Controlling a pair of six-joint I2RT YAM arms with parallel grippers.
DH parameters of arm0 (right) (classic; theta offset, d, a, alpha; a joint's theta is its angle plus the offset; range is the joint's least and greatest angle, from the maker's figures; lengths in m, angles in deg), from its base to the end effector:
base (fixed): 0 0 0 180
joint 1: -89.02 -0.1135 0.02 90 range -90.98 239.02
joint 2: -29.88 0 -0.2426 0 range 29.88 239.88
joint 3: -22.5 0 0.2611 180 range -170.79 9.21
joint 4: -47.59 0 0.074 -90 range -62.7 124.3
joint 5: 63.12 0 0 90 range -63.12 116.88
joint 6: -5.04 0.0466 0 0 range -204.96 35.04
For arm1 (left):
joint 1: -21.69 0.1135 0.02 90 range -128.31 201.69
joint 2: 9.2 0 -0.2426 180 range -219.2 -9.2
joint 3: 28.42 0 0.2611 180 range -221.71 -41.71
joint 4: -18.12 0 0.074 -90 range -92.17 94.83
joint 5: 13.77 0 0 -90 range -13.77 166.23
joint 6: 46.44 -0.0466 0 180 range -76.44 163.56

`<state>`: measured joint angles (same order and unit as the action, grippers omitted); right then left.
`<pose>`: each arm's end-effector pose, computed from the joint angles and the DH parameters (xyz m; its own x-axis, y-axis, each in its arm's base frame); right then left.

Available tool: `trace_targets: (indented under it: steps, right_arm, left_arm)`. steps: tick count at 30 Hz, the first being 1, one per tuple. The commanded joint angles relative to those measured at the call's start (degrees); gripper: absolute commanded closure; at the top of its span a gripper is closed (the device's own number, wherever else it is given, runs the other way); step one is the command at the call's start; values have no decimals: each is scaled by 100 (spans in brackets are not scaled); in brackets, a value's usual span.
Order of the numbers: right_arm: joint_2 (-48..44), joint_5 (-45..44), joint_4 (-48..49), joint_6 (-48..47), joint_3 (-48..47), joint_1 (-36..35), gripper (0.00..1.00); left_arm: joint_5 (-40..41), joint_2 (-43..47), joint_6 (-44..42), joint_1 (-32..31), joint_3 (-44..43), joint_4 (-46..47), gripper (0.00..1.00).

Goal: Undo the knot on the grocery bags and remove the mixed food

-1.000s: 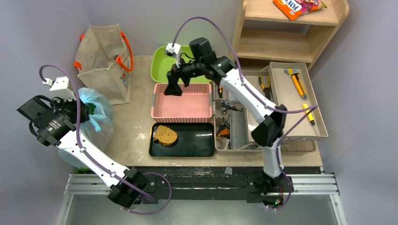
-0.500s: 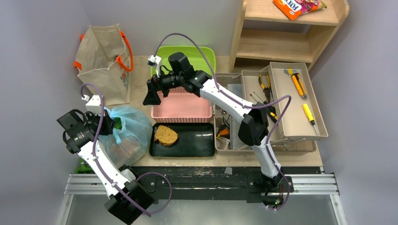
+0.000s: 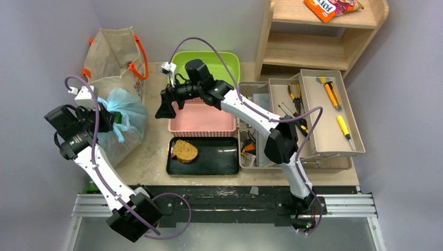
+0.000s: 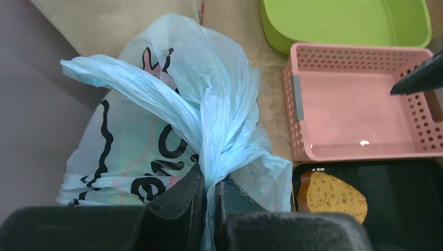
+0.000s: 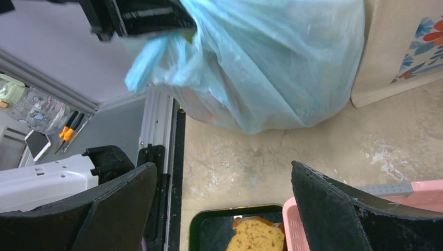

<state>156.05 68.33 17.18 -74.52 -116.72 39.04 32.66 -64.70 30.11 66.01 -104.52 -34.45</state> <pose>0.3117 0.4192 0.3358 -0.3663 -0.2251 -0.9029 -0.9293 0.0396 0.3672 0.1787 0.1296 0.3482 -0.3889 -0.1442 -0.9099 0.0026 0.9875 -0.1576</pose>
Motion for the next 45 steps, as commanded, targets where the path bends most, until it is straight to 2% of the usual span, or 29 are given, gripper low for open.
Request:
trace_targets:
  steps: [1,2,3,4,5,8,9,10,12,15,18,22,27,30,32,33,34,38,42,45]
  right_arm:
    - [17,-78,194,-154,-117,-54,1]
    - [59,-65,188,-206,-135,-64,1]
    - [137,-31,176,-291,-171,-79,1]
    - [206,-37,153,-355,-210,-101,1]
    - [280,-69,129,-424,-284,-135,1]
    - [457,-73,-11,-585,-500,-221,1]
    - [473,-56,-43,-650,-529,-252,1]
    - [459,-50,-49,-713,-514,-288,1]
    - [385,-74,55,-848,-381,-358,1]
    - [222,-221,417,-995,-69,-461,1]
    - [214,-424,711,-989,49,-548,1]
    - [334,-621,1134,-630,36,-581,1]
    - [393,-905,1595,-394,31,-630,1]
    - [475,-1110,1854,-370,-16,-735,1]
    - [566,-1261,1981,-407,-76,-845,1]
    - [625,-1335,2015,-433,-142,-896,1]
    - [693,-1378,2054,-440,-190,-946,1]
    - [959,-1387,2144,-596,-312,-1113,1]
    - [1127,-1500,2232,-951,-342,-1228,1]
    - [1319,-1755,2266,-1231,-468,-1287,1]
  left_arm:
    - [-500,203,-704,-39,678,-230,100]
    - [-472,228,-862,-39,862,-265,97]
    - [-436,226,-1010,-41,1050,-274,81]
    - [-411,202,-1165,-39,1222,-344,59]
    - [-435,150,-1369,-45,1271,-538,45]
    - [-607,179,-1818,22,1090,-1363,31]
    - [-804,340,-1969,163,976,-1662,23]
    - [-1041,475,-2176,313,830,-2093,10]
    - [-1117,697,-2279,493,466,-2489,3]
    - [-1091,633,-2604,736,-289,-3240,2]
    - [-1022,204,-2940,1018,-909,-3799,4]
    - [-405,-245,-2947,1053,-1058,-3349,7]
    - [-317,-648,-3268,1031,-1088,-3321,10]
    - [57,-720,-3334,1024,-912,-3232,13]
    - [260,-723,-3470,1029,-811,-3278,22]
    - [326,-713,-3576,1022,-778,-3368,34]
    - [381,-682,-3649,1022,-740,-3414,41]
    - [560,-426,-3804,1024,-458,-3270,54]
    - [482,-242,-3863,1025,-304,-3138,55]
    - [254,-250,-3716,1029,-472,-3201,48]
